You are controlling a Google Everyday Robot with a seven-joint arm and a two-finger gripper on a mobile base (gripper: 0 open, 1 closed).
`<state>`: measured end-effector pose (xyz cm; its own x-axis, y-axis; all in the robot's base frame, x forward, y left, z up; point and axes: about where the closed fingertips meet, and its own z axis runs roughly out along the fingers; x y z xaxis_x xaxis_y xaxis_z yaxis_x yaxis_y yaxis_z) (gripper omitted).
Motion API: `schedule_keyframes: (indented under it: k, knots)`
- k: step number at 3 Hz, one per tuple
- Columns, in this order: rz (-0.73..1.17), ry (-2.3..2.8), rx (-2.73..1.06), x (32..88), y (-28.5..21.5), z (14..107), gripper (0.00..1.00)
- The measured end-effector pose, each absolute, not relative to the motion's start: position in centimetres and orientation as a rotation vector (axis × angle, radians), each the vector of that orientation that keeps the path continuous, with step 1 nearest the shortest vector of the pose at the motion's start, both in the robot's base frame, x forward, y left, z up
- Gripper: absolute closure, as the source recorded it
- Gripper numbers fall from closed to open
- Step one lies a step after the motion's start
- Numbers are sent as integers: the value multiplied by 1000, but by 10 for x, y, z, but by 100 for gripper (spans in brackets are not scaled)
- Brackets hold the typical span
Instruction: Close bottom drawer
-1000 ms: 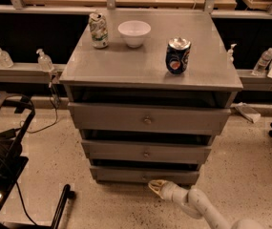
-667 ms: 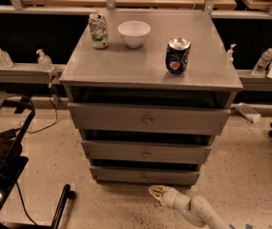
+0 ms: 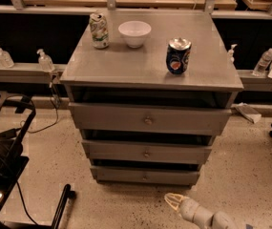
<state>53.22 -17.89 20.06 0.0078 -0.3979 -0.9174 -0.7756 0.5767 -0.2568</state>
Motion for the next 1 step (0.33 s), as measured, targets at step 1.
schedule_keyframes:
  k: [1]
  knots:
    - [386, 1613, -995, 529, -185, 201, 78]
